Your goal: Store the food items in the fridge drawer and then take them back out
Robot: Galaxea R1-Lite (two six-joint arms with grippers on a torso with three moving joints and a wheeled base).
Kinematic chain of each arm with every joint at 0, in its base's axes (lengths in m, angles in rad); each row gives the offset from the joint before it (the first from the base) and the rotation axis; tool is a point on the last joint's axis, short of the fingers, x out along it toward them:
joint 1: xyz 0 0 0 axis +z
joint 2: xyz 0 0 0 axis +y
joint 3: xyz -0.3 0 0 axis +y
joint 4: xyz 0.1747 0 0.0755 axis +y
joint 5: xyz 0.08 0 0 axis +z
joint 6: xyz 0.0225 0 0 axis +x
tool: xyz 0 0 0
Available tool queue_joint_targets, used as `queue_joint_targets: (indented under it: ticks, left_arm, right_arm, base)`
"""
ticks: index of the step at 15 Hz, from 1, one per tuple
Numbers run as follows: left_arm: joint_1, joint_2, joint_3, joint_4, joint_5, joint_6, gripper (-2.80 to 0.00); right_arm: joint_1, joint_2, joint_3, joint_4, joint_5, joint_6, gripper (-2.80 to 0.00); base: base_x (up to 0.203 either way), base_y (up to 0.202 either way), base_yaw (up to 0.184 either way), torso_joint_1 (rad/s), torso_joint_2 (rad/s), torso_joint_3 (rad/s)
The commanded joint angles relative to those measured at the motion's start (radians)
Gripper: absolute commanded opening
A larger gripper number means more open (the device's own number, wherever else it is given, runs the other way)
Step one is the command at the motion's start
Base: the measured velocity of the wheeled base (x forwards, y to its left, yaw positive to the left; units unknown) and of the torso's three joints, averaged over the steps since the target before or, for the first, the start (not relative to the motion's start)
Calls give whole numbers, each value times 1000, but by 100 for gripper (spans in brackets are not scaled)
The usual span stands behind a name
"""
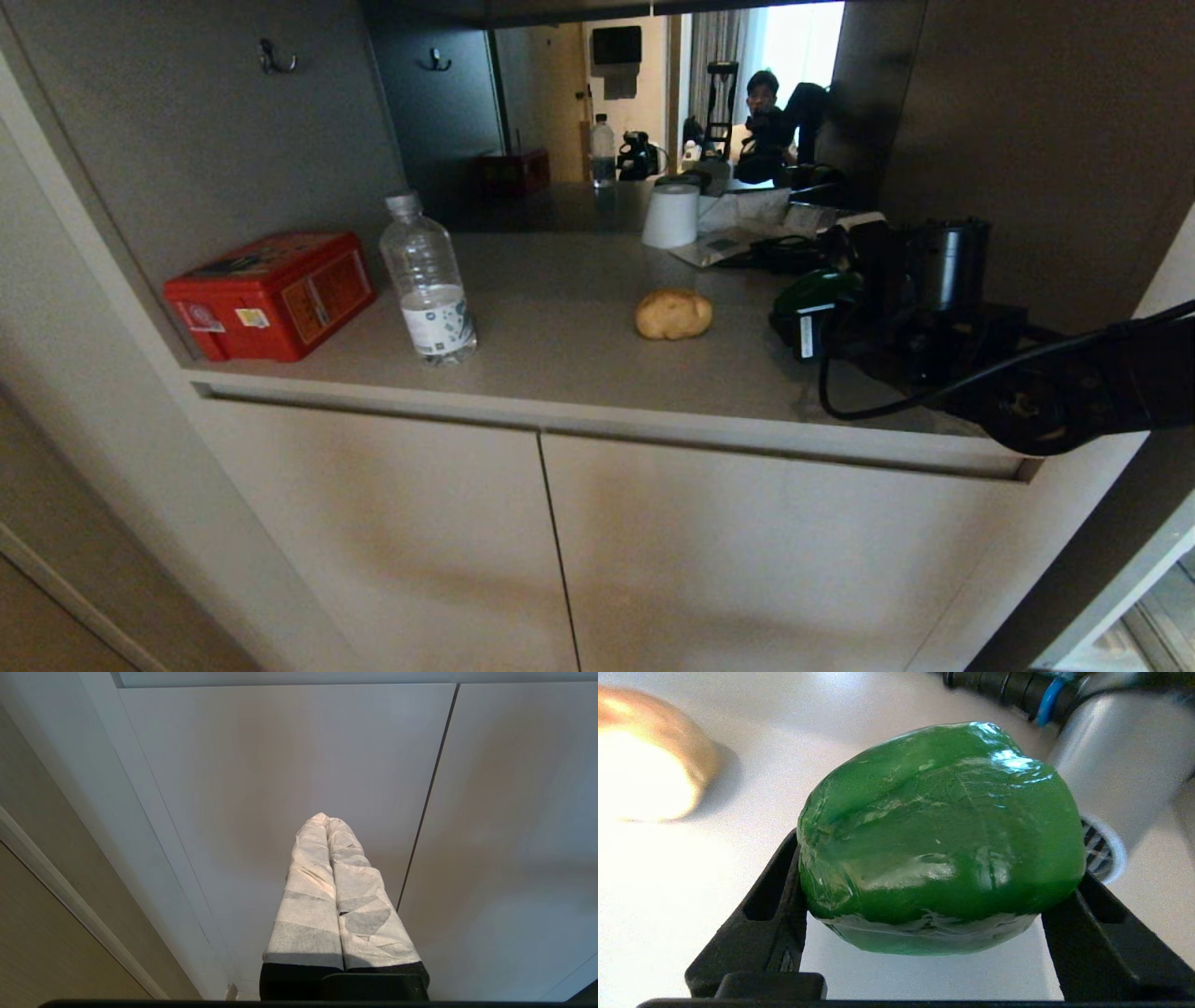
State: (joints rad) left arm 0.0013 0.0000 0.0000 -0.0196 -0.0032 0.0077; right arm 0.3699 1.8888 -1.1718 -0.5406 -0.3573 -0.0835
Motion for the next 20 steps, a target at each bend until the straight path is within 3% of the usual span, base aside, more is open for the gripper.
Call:
queue_joint_targets:
  ticks: [1, 7, 16, 20]
  left_arm:
    - [0, -2, 11, 0, 0, 0, -280]
    - [0, -1, 11, 0, 0, 1, -280]
    - [2, -2, 11, 0, 0, -1, -280]
    - [0, -2, 11, 0, 0, 0, -280]
  right_arm:
    - [6, -48, 13, -3, -2, -1, -280]
    - [53, -257, 205, -4, 3, 2, -280]
    - [118, -806, 658, 3, -2, 3, -280]
    - [119, -1006, 782, 59, -3, 2, -280]
  base:
    - [0, 0, 0, 0, 0, 0]
    - [0, 0, 0, 0, 0, 0]
    - [0, 0, 0, 0, 0, 0]
    - [0, 0, 0, 0, 0, 0]
